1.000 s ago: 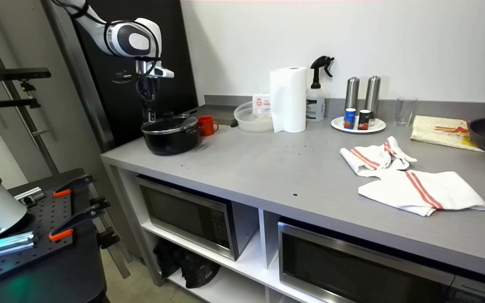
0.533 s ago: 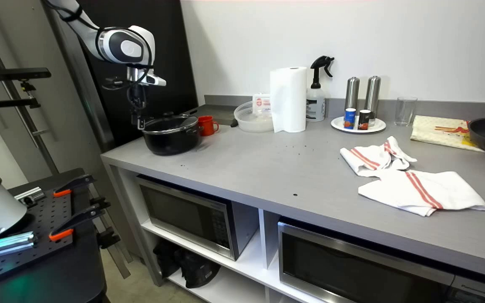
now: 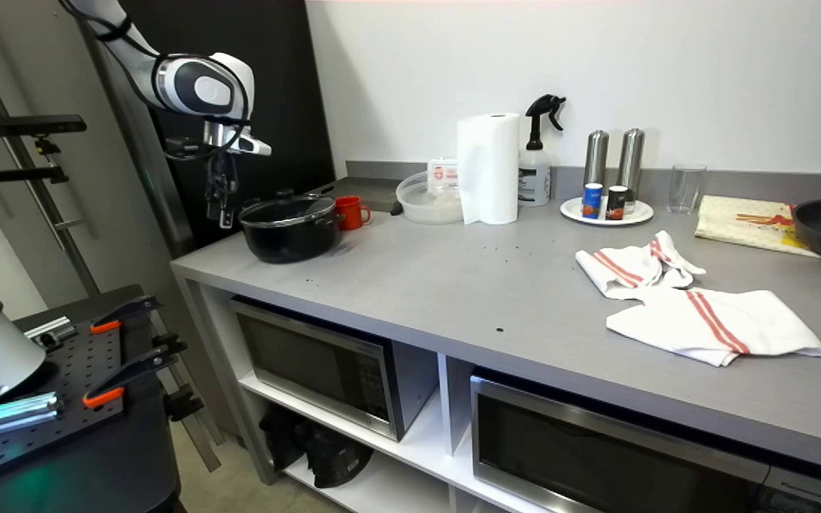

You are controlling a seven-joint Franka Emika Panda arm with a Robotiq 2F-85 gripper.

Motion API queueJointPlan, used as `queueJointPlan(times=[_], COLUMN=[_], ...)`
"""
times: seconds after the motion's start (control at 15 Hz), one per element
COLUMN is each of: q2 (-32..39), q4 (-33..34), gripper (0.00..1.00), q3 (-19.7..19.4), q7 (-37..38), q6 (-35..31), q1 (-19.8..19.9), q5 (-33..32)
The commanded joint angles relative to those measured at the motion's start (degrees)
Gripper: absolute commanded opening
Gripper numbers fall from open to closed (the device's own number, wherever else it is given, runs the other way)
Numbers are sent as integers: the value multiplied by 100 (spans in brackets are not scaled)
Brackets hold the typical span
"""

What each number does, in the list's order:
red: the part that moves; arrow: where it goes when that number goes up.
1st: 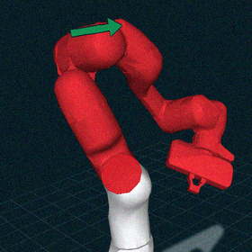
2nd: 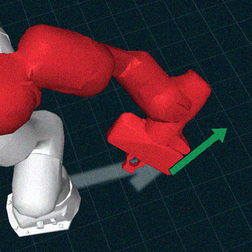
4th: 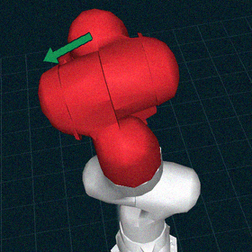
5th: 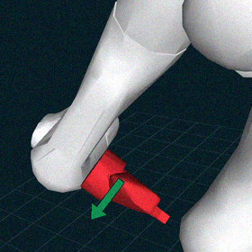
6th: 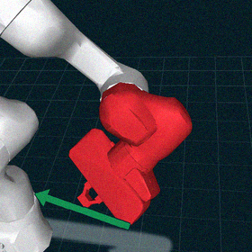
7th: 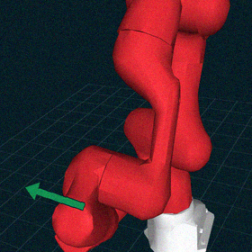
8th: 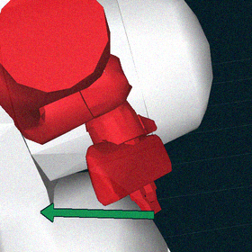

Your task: Put the glass lid on the black pot and push the pot slightly back

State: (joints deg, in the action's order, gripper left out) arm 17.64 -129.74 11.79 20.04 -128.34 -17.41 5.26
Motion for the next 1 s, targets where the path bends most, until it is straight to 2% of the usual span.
queueJointPlan(times=[0.0, 0.93], q2=[-47, 131], q4=[-135, -95], gripper=[100, 100], q3=[90, 136], q7=[-394, -1193], q6=[-54, -185], q1=[80, 94], q5=[163, 27])
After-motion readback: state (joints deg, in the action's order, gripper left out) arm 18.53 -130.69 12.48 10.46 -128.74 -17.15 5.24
